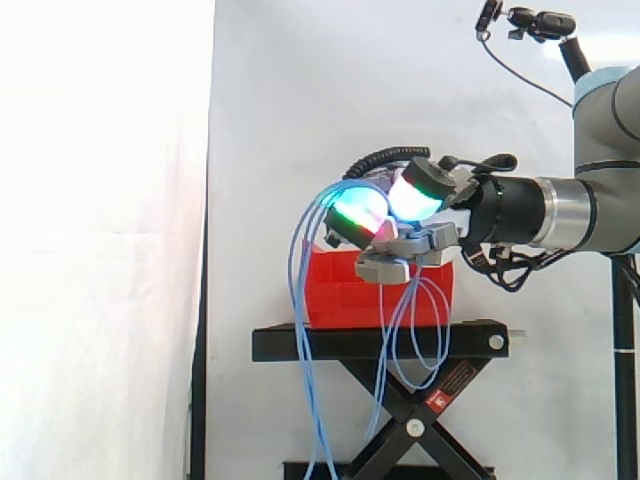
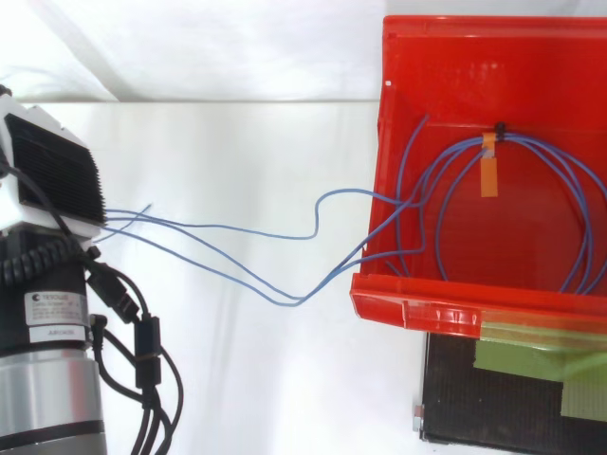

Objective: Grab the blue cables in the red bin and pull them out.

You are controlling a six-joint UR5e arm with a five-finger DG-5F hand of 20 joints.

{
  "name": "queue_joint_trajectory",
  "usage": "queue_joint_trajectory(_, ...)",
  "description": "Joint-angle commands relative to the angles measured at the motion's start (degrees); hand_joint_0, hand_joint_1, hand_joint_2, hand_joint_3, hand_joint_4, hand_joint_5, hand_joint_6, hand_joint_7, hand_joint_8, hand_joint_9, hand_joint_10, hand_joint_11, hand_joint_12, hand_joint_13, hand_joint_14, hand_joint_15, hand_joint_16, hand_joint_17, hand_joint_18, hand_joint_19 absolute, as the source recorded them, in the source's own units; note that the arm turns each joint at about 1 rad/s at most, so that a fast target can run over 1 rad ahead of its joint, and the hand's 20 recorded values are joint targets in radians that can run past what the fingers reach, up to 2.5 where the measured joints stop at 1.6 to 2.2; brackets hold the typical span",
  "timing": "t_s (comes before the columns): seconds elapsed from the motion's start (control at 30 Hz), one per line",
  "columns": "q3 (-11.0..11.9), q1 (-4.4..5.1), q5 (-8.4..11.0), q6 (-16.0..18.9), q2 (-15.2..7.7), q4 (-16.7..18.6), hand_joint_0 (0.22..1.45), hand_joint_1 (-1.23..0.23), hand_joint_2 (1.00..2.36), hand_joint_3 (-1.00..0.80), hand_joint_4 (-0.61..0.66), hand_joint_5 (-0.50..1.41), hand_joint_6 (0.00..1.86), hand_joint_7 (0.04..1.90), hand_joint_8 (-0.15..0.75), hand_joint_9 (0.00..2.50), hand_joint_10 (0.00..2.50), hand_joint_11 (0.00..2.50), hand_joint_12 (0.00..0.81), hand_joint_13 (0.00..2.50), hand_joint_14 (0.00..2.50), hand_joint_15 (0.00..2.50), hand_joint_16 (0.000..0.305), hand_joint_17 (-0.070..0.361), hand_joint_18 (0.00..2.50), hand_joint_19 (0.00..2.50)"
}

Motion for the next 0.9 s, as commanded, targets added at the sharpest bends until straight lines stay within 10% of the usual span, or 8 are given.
queue_joint_trajectory(0.0, -0.07, 0.02, 0.00, 0.06, -0.04, 0.03, 1.01, -1.09, 1.02, -0.54, 0.27, 0.45, 0.89, 0.36, 0.242, 0.92, 0.03, 1.09, 0.313, 1.36, 0.63, 1.33, 0.043, 0.097, 0.90, 1.22)
queue_joint_trajectory(0.27, 0.02, -0.07, 0.00, 0.06, 0.05, 0.03, 0.98, -1.06, 1.01, -0.61, 0.27, 0.48, 0.84, 0.37, 0.242, 0.95, 0.03, 1.10, 0.324, 1.37, 0.63, 1.33, 0.043, 0.096, 0.89, 1.23)
queue_joint_trajectory(0.87, -0.07, 0.02, 0.00, -0.03, 0.05, 0.03, 0.72, -0.80, 1.00, -1.00, 0.31, 0.78, 0.00, 0.73, 0.273, 1.13, 0.03, 0.97, 0.363, 1.43, 0.59, 1.35, 0.049, 0.110, 0.95, 1.19)
